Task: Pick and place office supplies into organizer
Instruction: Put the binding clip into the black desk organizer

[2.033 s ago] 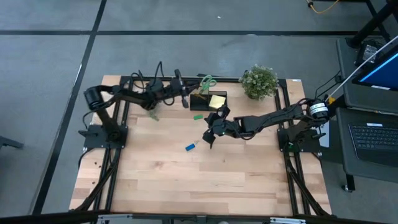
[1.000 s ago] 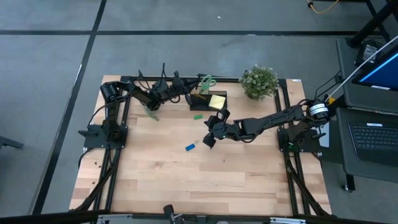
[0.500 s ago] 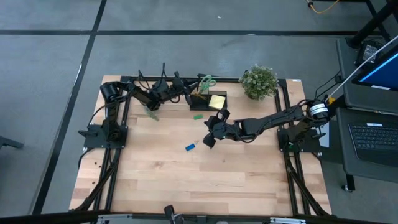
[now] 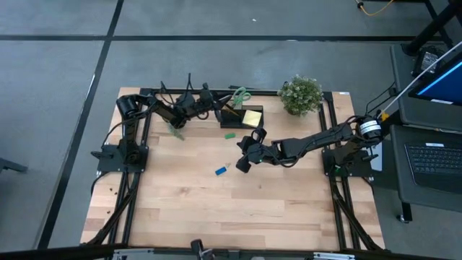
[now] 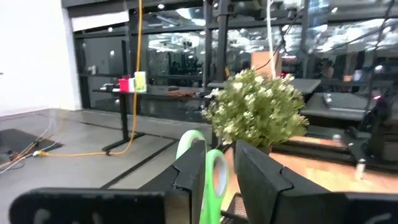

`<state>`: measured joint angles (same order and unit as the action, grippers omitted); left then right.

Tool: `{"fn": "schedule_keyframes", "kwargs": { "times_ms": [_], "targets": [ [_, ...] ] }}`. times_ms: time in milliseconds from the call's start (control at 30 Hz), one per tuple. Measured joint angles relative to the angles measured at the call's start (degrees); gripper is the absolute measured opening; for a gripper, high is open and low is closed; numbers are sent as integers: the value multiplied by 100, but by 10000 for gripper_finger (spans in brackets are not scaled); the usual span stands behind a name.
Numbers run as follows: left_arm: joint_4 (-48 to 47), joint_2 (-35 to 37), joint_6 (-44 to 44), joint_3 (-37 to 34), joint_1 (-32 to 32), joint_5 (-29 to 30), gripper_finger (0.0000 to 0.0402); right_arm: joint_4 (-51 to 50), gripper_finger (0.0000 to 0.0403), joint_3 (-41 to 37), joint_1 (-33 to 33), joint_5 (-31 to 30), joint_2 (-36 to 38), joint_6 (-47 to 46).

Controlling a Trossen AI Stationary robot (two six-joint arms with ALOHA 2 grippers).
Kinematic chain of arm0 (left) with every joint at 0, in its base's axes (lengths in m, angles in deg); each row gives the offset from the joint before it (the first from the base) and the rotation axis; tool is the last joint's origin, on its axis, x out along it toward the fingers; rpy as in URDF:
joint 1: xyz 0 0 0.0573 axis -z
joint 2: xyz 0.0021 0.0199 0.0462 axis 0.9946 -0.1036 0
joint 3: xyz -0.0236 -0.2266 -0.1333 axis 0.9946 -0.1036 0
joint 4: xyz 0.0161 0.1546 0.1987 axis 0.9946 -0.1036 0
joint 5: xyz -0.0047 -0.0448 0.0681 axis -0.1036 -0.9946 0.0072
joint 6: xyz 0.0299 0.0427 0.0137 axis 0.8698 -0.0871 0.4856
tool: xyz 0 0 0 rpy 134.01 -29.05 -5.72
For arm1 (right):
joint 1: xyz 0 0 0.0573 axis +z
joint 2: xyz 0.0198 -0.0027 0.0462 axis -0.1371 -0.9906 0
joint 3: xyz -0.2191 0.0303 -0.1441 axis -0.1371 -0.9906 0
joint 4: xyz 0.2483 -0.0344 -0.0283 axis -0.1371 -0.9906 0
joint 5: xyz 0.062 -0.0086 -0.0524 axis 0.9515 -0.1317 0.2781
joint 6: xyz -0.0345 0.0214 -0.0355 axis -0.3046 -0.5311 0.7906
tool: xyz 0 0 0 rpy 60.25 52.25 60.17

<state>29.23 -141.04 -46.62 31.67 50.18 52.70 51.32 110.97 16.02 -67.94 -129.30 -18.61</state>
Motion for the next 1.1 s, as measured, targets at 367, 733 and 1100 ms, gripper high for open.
{"fn": "schedule_keyframes", "kwargs": {
  "times_ms": [367,733,1100],
  "targets": [
    [685,190,-560,-2,91,-1037,73,-44,5,0,-2,0,75,126],
    [-2967,2019,1418,-9,690,-1787,6,-55,5,2,-51,605,261,423],
    [-6024,3466,2836,-9,1736,-711,2,-1656,5,4,-584,1683,1350,417]
  ]
}}
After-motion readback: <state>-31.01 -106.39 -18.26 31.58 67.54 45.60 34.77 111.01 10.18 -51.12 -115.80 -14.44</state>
